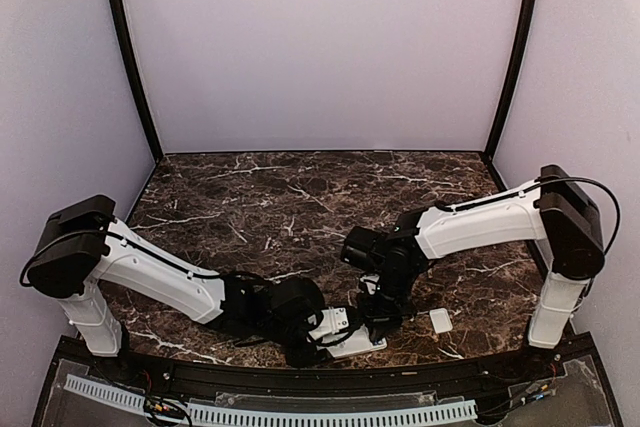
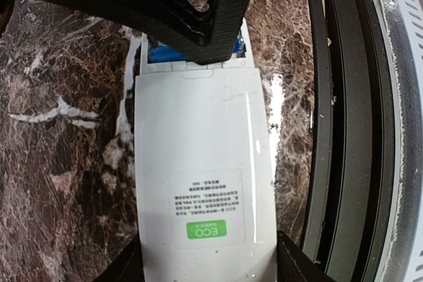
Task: Load the batteries into the remote control
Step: Place the battery in the battery compartment.
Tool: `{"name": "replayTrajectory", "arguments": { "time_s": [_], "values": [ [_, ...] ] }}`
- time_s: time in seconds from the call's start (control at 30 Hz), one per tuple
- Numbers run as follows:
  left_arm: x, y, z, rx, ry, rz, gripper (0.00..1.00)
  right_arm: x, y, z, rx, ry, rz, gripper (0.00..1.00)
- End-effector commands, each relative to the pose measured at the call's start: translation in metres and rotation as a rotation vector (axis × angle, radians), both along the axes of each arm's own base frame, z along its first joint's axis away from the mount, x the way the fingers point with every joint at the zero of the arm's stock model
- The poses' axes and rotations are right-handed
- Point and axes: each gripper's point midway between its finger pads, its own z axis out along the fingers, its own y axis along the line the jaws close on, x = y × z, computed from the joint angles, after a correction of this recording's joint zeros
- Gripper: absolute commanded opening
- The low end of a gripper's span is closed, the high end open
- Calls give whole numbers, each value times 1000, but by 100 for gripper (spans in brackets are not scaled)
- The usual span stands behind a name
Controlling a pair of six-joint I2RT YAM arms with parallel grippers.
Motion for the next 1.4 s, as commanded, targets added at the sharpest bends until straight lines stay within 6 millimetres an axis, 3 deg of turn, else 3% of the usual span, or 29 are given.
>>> {"name": "replayTrajectory", "arguments": {
  "time_s": [0.0, 0.23, 0.37, 0.63, 1.37],
  "values": [
    [-26, 27, -45, 153, 114, -66, 0, 40, 17, -6, 79, -195, -77, 0],
    [-26, 27, -47, 157, 135, -70, 0, 48, 23, -14, 137, -250, -108, 0],
    [-25, 27, -47, 158, 136, -69, 0, 45, 11, -23, 86, -254, -86, 0],
    [-25, 27, -49, 166, 139, -66, 0, 35, 7, -42, 74, -237, -65, 10],
    [-25, 27, -51, 176, 151, -69, 0, 30, 14, -4, 61, -237, 28, 32]
  ]
}}
